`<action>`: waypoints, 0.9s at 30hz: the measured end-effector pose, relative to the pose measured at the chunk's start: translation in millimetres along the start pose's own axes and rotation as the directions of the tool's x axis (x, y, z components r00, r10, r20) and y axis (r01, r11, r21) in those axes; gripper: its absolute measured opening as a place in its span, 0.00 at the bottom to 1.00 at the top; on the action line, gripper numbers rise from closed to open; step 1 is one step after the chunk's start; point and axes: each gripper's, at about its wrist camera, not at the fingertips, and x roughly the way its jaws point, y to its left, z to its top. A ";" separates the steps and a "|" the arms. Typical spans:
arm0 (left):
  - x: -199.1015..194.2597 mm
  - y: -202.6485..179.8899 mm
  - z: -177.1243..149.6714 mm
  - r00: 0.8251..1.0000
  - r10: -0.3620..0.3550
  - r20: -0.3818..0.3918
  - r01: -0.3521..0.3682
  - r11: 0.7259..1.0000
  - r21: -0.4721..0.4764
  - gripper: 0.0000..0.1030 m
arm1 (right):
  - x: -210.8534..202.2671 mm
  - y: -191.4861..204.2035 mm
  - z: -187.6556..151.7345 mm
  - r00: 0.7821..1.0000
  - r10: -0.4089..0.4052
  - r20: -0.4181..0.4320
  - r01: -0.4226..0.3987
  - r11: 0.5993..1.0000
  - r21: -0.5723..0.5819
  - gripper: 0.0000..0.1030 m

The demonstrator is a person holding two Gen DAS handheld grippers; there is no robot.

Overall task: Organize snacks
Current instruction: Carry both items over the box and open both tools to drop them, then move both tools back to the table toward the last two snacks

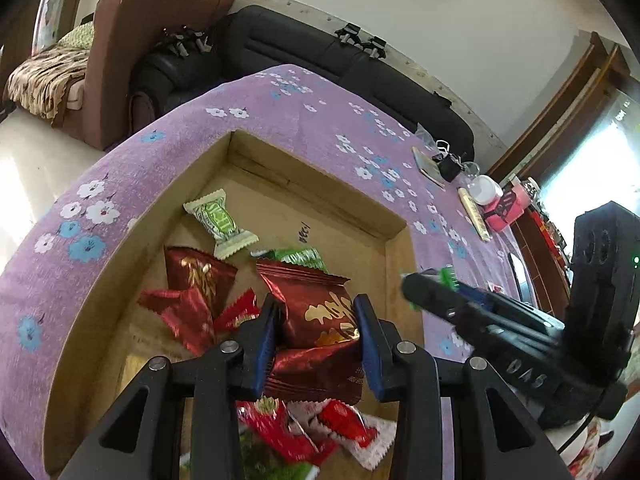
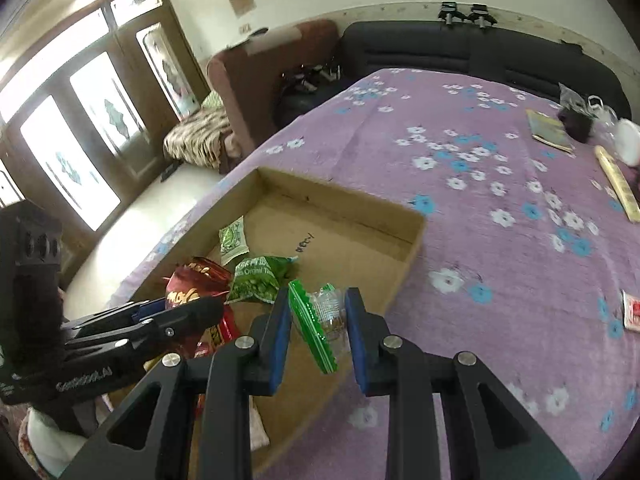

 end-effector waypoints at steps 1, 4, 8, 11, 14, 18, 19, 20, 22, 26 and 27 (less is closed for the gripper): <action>1.1 1.6 1.2 1.000 0.000 0.000 0.000 1.000 -0.006 0.38 | 3.8 2.2 0.9 1.000 -0.005 -0.007 0.005 1.000 -0.006 0.25; 3.6 6.8 4.9 1.000 -0.014 0.003 0.014 0.999 -0.033 0.40 | 16.6 6.2 2.2 0.999 -0.023 -0.030 0.023 1.000 -0.016 0.25; -6.6 11.4 5.2 0.999 -0.035 0.038 0.037 0.998 -0.049 0.49 | 27.9 9.1 1.8 0.998 -0.040 -0.048 0.039 0.999 -0.024 0.25; -19.3 15.7 4.0 0.996 -0.052 0.070 0.057 0.996 -0.066 0.53 | 28.3 11.0 1.8 0.998 -0.041 -0.044 0.040 0.999 -0.027 0.26; -34.3 16.9 1.9 0.993 -0.063 0.104 0.071 0.994 -0.078 0.61 | 25.1 13.0 1.7 0.999 -0.033 -0.033 0.033 0.999 -0.025 0.27; -51.0 11.2 -1.7 0.987 -0.080 0.139 0.092 0.992 -0.083 0.68 | 14.2 11.9 0.8 1.000 -0.027 -0.011 0.027 1.000 -0.016 0.33; -54.3 8.5 -3.1 0.986 -0.087 0.144 0.099 0.992 -0.082 0.68 | 9.2 10.7 -0.6 1.000 -0.024 -0.002 0.024 1.000 -0.012 0.33; -57.5 5.0 -4.9 0.985 -0.094 0.146 0.106 0.991 -0.078 0.68 | 2.0 8.2 -2.8 1.000 -0.020 0.009 0.020 1.000 -0.007 0.34; -62.0 -2.6 -8.0 0.983 -0.105 0.149 0.115 0.991 -0.066 0.68 | -8.7 3.5 -6.2 0.999 -0.020 0.025 0.020 1.000 0.000 0.34; -68.3 -27.1 -16.7 0.981 -0.123 0.148 0.127 0.992 -0.019 0.73 | -37.3 -16.6 -20.6 0.998 -0.027 0.064 0.025 0.999 0.033 0.38; -68.7 -32.1 -18.6 0.981 -0.127 0.144 0.130 0.991 -0.011 0.73 | -44.1 -22.5 -24.6 0.997 -0.032 0.072 0.029 0.999 0.044 0.39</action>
